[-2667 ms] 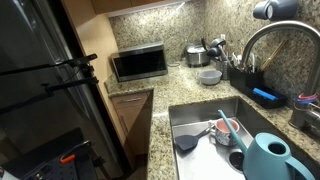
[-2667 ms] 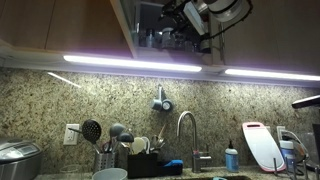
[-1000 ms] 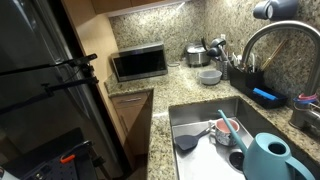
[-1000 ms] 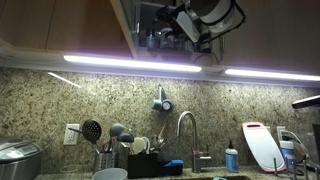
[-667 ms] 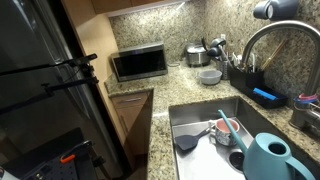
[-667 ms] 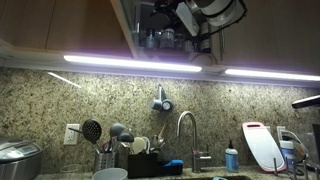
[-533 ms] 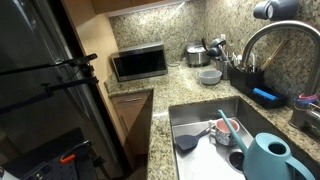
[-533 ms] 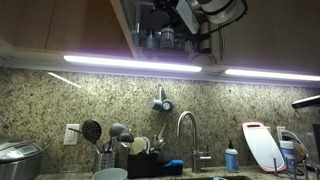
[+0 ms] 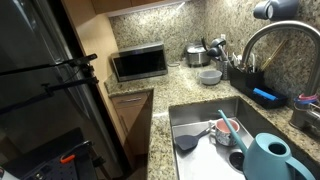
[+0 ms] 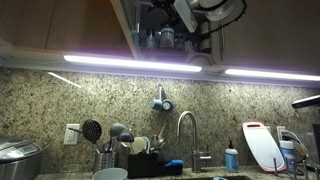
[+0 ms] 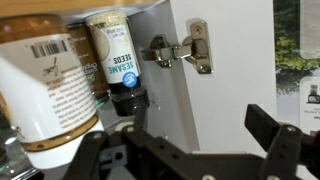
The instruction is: Take the salt shaker from the cabinet and put it on the counter
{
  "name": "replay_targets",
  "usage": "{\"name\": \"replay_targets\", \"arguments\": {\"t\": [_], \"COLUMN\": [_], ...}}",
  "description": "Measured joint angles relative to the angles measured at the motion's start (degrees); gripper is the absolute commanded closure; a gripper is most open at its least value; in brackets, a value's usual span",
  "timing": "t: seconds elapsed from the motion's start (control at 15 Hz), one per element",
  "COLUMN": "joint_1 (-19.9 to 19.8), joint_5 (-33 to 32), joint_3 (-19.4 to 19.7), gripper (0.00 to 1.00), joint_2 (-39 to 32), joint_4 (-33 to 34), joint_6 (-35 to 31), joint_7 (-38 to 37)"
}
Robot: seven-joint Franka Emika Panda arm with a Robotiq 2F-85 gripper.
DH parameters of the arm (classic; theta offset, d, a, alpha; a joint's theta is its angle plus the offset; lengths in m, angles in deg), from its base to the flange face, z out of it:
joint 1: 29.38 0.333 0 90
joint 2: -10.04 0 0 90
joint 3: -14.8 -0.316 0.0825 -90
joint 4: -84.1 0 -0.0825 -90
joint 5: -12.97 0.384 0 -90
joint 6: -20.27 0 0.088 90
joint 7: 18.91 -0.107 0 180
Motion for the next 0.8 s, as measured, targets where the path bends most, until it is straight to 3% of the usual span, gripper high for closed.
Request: {"name": "replay_targets", "arguments": {"t": [0.27, 0.8], "joint_1": [0.08, 1.81], "joint_5": [0.0, 5.76], "joint_3": [0.14, 2.39], "gripper": [0.0, 0.0], "joint_2": [-0.34, -8.06], "joint_4": [0.78, 17.38], "joint_6": [0.0, 0.03], "joint_7": [-0.11, -0.87]}}
